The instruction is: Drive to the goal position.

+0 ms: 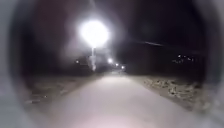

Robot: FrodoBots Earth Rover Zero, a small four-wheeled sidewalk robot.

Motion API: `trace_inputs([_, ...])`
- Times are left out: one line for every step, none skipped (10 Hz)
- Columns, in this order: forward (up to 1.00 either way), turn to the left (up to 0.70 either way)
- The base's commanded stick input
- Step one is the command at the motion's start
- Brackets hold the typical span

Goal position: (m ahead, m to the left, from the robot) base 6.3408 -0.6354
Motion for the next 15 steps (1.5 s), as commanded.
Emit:
trace_inputs([1.0,0.0])
trace_inputs([1.0,0.0])
trace_inputs([1.0,0.0])
trace_inputs([1.0,0.0])
trace_inputs([1.0,0.0])
trace_inputs([1.0,0.0])
trace_inputs([1.0,0.0])
trace_inputs([1.0,0.0])
trace_inputs([1.0,0.0])
trace_inputs([1.0,0.0])
trace_inputs([1.0,0.0])
trace_inputs([1.0,0.0])
trace_inputs([1.0,0.0])
trace_inputs([1.0,0.0])
trace_inputs([1.0,0.0])
